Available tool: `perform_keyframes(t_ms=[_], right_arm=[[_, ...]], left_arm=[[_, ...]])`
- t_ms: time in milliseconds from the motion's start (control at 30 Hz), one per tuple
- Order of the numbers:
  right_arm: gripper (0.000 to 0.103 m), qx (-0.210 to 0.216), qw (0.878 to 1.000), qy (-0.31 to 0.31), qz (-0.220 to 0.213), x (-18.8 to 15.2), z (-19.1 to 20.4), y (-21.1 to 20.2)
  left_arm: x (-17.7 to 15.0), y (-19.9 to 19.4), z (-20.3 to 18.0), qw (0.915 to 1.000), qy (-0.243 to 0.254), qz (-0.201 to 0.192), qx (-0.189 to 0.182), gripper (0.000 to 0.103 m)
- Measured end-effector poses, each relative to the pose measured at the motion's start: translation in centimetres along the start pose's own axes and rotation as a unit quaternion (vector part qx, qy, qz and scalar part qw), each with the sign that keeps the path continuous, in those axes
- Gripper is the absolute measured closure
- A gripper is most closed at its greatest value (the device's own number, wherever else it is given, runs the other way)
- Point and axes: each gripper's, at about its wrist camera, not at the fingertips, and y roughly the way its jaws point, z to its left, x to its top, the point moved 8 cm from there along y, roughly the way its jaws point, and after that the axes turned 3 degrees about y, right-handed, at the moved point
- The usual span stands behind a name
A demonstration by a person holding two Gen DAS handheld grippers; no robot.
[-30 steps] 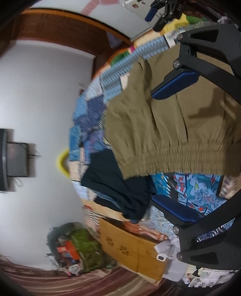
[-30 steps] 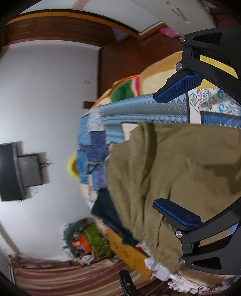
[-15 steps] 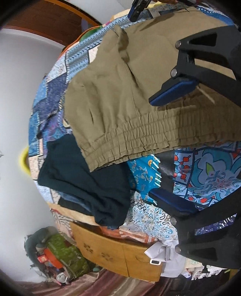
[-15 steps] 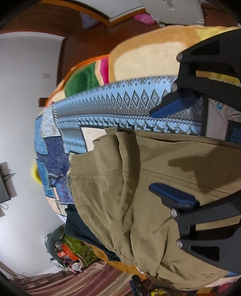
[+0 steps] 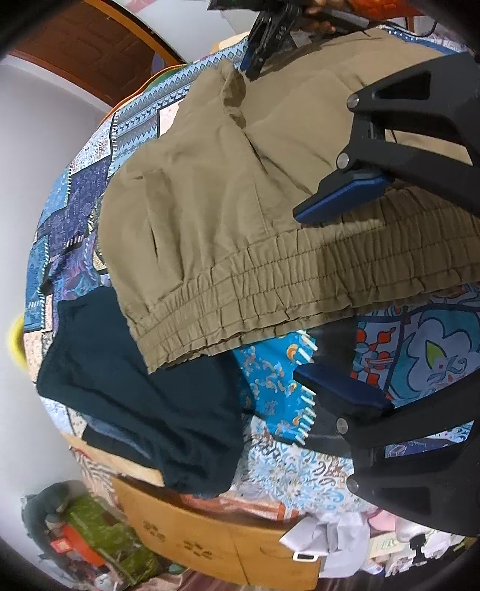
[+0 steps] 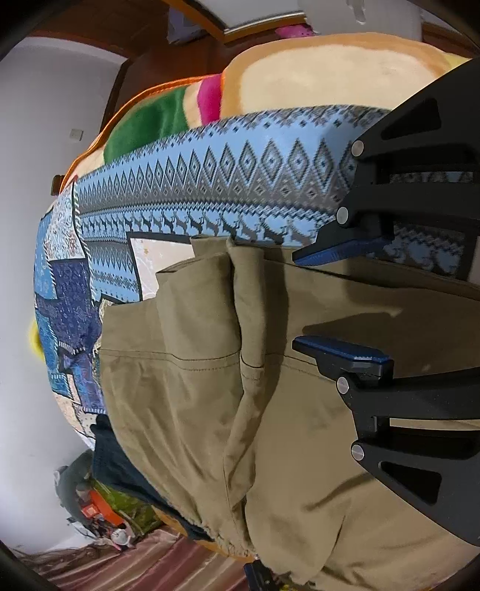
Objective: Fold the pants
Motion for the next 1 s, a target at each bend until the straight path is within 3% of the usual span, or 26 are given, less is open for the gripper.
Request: perform_keyframes(t_ms=[133, 167, 200, 300, 367, 467, 667, 1000], right_arm=[[0.069, -0.021, 0.999, -0.023, 0.01, -0.2, 0.3, 0.8], [0.074, -0.028, 0.999, -0.025, 0.011, -0.1, 0.2, 1.0], [0.091, -0.037, 0.999, -0.026, 0.012, 0.0, 0.1, 1.1], [0.098, -0.037, 0.999, -0.031, 0.013, 0.0, 0.2, 1.2], [0.099, -0.044, 0.998, -0.041, 0.007, -0.1, 0.4, 0.9], [0.1, -0.04, 0.999, -0.036, -0.005, -0.2, 0.3, 0.0], [0.1, -0.02, 0.999, -0.015, -0.039, -0.5, 0.0, -3.6], [0.1, -0.034, 0.999, -0.022, -0.026, -2.6, 0.2, -2.2]], left_arm=[[-0.4, 0.5, -0.5, 0.9998, 0.005, 0.006, -0.019, 0.034], [-0.4, 0.6, -0.6, 0.9997, 0.007, 0.006, -0.024, 0.035], [-0.4, 0.5, -0.7, 0.9997, 0.009, 0.003, -0.023, 0.036], [-0.3, 0.2, -1.1, 0.9995, 0.024, -0.005, -0.021, 0.045], [-0.3, -0.1, -1.7, 0.9989, 0.043, -0.009, -0.014, 0.052], [-0.2, -0.5, -1.9, 0.9979, 0.063, -0.013, 0.005, 0.052], [-0.1, -0.5, -1.7, 0.9981, 0.061, -0.009, -0.001, 0.052], [-0.5, 0.1, -1.1, 0.9971, 0.061, -0.021, 0.04, 0.041]])
